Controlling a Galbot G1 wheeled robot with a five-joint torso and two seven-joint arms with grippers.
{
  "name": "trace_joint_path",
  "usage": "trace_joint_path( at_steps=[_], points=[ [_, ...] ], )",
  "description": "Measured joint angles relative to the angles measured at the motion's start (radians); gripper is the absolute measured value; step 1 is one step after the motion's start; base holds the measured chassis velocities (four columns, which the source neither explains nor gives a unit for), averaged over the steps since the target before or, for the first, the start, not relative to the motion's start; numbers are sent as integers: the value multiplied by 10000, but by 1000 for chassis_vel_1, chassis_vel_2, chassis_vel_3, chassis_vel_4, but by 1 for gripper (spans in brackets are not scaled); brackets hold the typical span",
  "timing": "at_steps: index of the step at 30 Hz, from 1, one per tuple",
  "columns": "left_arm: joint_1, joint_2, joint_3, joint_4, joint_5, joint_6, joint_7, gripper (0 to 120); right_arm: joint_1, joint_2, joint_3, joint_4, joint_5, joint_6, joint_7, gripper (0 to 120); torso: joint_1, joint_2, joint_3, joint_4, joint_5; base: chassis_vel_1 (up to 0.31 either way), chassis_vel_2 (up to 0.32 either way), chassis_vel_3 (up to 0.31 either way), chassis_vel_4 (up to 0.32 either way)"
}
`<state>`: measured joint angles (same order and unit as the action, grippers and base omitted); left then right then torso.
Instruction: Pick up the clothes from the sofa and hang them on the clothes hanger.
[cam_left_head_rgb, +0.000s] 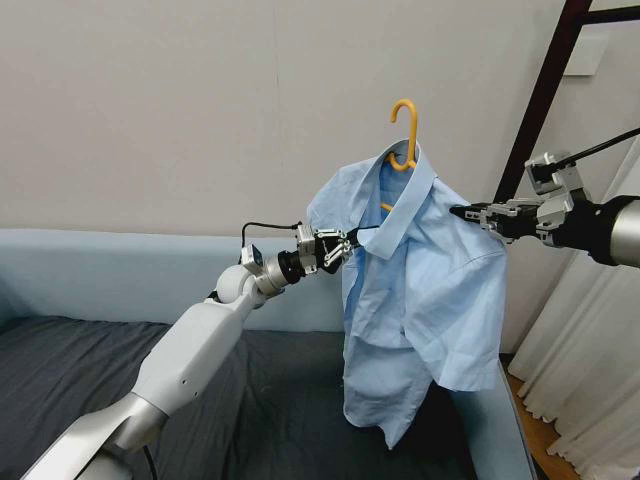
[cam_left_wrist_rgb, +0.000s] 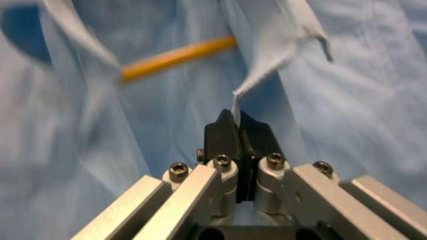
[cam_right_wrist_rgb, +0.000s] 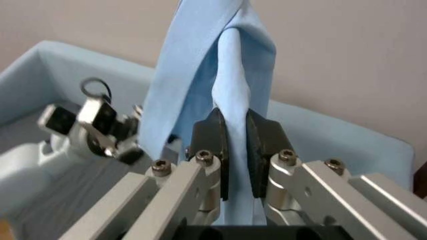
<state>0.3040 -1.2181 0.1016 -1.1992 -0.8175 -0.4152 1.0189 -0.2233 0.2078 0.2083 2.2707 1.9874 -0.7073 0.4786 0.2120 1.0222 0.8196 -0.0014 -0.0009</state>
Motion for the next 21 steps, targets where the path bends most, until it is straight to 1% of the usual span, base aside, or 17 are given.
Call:
trace_joint_path(
  at_steps=[2,4,7,10,11,13,14,15,17,18,19,21],
  points=[
    [275,-18,-47,-9,80,-90,-179,0,61,7,2,-19,159,60,78,7,0,0,-1,1,0,0,0,0,0],
    [775,20,-127,-259,57,-255,-549,0,112,18,1,-69,246,176,135,7,0,0,0,2,-1,0,0,0,0],
    [1176,116,-270,-545,-84,-346,-681,0,121,31,2,-98,240,217,155,7,0,0,0,1,0,0,0,0,0],
    [1757,410,-590,-1023,-289,-487,-704,15,124,46,2,-123,153,252,169,7,-1,1,-1,2,0,0,0,0,0],
    [1757,410,-590,-1023,-289,-487,-704,15,124,46,2,-123,153,252,169,7,-1,1,-1,2,0,0,0,0,0],
    [2012,647,-758,-1303,-542,-506,-738,26,126,80,2,-151,104,255,168,7,-1,1,-1,4,0,0,0,0,0],
    [2053,708,-804,-1367,-614,-509,-745,29,127,95,2,-158,95,255,164,7,-1,1,-1,4,0,0,0,0,0],
    [2053,708,-804,-1367,-614,-509,-745,29,127,95,2,-158,95,255,164,7,-1,1,-1,4,0,0,0,0,0],
    [2116,892,-908,-1520,-827,-519,-752,41,123,171,3,-191,51,255,147,7,-1,1,-1,3,0,0,0,0,0],
    [2119,960,-928,-1571,-926,-521,-741,43,112,195,2,-212,27,255,141,7,0,0,-1,1,0,0,0,0,0],
    [2119,960,-928,-1571,-926,-521,-741,43,112,195,2,-212,27,255,141,7,0,0,-1,1,0,0,0,0,0],
    [2124,1089,-982,-1688,-1153,-522,-696,52,92,232,1,-259,-9,279,120,7,-1,1,-1,0,1,0,0,0,0]
  ],
)
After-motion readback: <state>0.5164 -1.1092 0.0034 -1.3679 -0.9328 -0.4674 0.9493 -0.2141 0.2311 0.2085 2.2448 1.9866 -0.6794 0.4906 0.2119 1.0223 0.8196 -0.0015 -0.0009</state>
